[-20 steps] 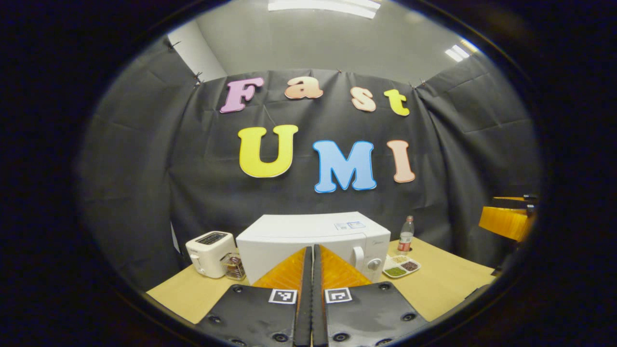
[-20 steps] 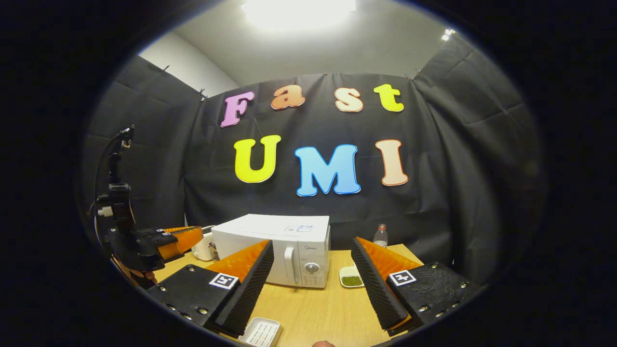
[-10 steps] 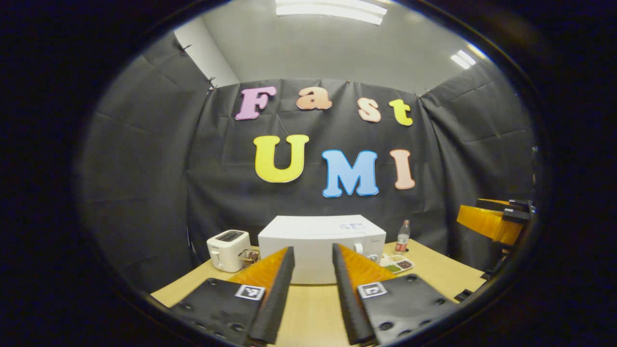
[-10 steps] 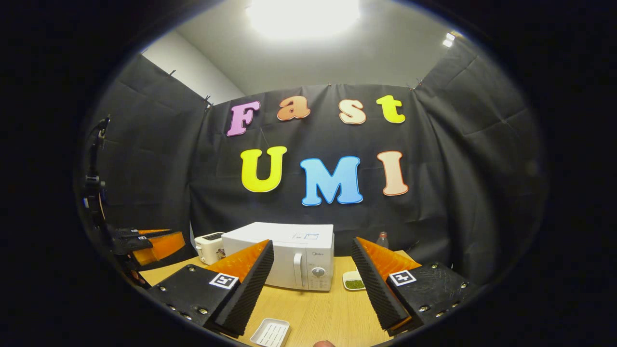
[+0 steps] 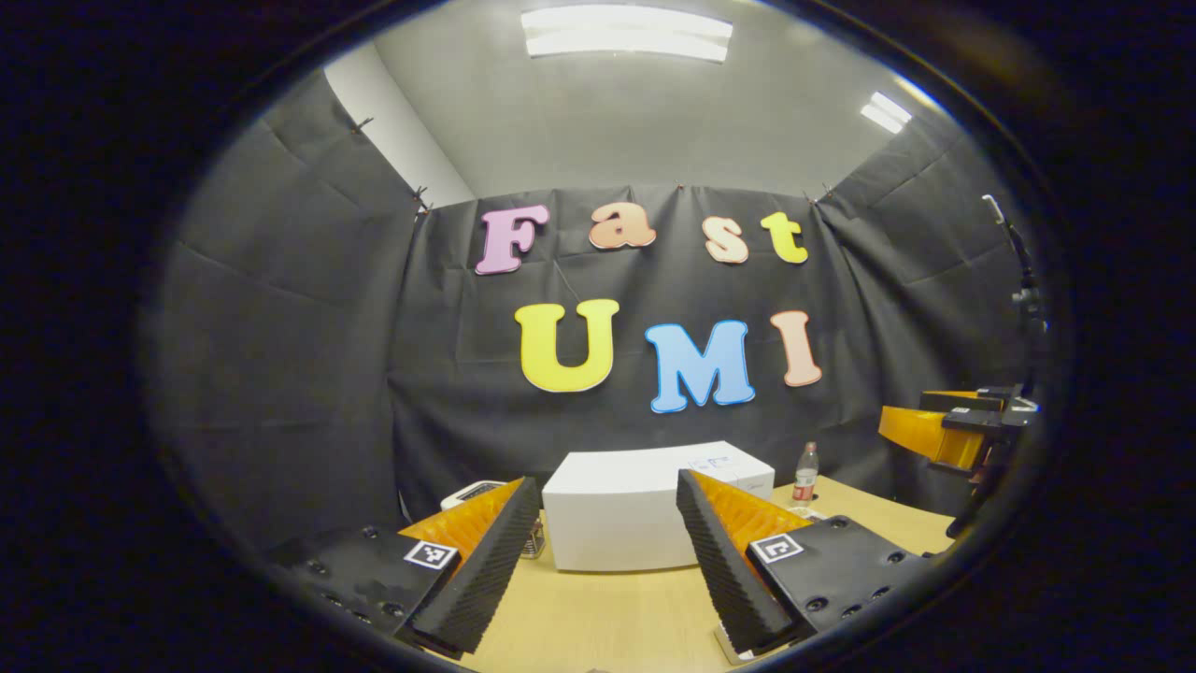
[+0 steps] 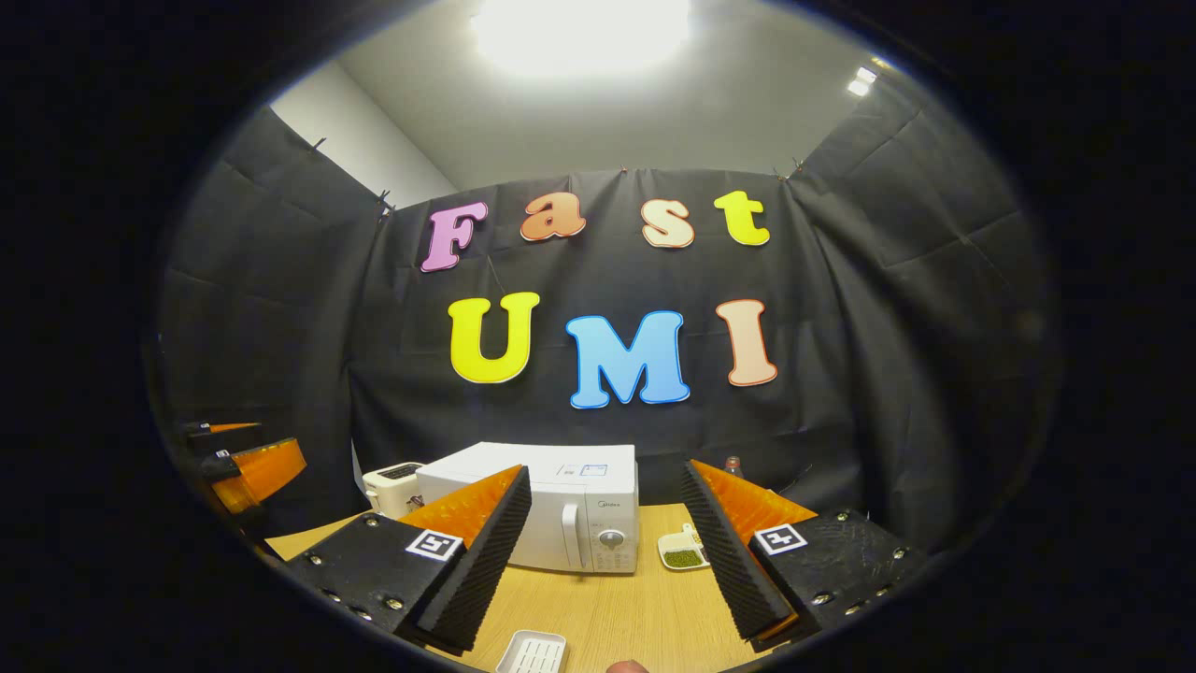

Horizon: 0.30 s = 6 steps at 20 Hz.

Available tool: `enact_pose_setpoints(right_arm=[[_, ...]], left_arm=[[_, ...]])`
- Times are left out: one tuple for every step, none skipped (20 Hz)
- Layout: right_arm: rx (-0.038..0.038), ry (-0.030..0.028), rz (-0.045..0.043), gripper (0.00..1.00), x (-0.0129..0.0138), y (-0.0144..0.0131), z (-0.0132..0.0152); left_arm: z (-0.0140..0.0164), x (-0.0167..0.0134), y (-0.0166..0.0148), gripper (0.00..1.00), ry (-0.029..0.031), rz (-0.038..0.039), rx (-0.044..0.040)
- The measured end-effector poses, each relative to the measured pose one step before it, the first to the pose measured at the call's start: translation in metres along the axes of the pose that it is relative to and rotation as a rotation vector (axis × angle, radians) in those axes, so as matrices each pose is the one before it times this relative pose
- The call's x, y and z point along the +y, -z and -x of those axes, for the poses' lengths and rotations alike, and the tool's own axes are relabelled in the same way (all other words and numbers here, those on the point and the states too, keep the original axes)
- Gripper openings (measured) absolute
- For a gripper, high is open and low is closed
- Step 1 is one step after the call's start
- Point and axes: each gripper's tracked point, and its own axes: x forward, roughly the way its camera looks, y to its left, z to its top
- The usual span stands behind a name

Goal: Open the microwave oven with the left hand, put the food in, and close the microwave oven.

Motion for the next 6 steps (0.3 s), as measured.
enact_pose_setpoints(right_arm=[[-0.00290, -0.00267, 0.00174, 0.98, 0.00256, -0.00020, -0.00060], [0.00047, -0.00513, 0.00371, 0.98, 0.00219, -0.00042, -0.00160], [0.00063, -0.00740, 0.00432, 0.98, 0.00347, -0.00031, -0.00037], [-0.00158, -0.00380, 0.00425, 0.98, 0.00217, -0.00112, -0.00138], [-0.00518, -0.00458, 0.00363, 0.98, 0.00276, -0.00165, -0.00020], [-0.00435, -0.00392, 0.00535, 0.98, 0.00211, -0.00178, -0.00108]], left_arm=[[-0.00018, 0.00196, -0.00055, 1.00, -0.00592, 0.00245, -0.00474], [-0.00039, 0.00265, -0.00276, 1.00, -0.01075, 0.00358, -0.00485], [-0.00160, 0.00243, -0.00260, 1.00, -0.00851, 0.00605, -0.00730], [0.00032, 0.00121, -0.00274, 1.00, -0.00472, 0.00584, -0.00620], [0.00088, 0.00095, -0.00223, 1.00, -0.00048, 0.00464, -0.00741], [0.00058, 0.00009, -0.00208, 1.00, -0.00054, 0.00402, -0.00594]])
